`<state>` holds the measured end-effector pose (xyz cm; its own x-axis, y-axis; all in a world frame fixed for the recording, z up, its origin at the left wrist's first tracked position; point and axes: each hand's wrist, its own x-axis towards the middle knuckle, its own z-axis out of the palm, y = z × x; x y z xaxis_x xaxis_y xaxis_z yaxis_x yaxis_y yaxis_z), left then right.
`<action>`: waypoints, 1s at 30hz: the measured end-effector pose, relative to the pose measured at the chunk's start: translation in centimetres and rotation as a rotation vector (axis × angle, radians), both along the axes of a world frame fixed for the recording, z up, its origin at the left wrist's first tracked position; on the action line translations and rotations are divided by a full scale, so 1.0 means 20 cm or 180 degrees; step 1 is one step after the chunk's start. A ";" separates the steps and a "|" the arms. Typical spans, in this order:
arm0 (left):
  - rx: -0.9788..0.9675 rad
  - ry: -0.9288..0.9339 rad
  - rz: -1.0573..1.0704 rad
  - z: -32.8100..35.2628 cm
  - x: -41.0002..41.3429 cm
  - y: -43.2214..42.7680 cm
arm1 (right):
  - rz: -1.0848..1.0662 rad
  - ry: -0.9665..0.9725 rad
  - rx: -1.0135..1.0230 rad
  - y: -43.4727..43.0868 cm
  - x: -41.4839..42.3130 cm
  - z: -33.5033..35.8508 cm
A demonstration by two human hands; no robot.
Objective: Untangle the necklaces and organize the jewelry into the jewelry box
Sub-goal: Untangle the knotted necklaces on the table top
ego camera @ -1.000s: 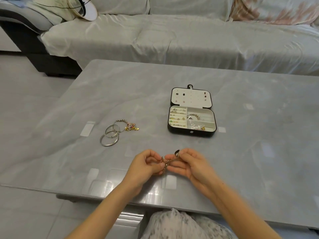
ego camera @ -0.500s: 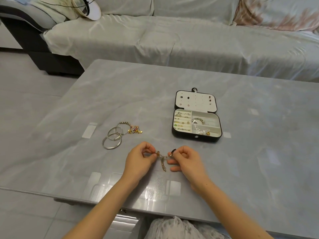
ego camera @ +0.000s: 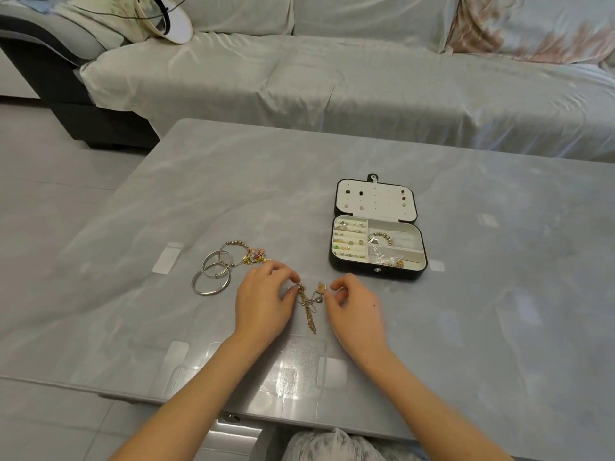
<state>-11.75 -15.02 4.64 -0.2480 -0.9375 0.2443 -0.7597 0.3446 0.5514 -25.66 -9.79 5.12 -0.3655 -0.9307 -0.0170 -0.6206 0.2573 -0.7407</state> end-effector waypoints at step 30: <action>0.0651 -0.0563 -0.0297 0.00 0.13 0.05 | 0.0777 0.0975 0.0525 0.01 -0.01 0.07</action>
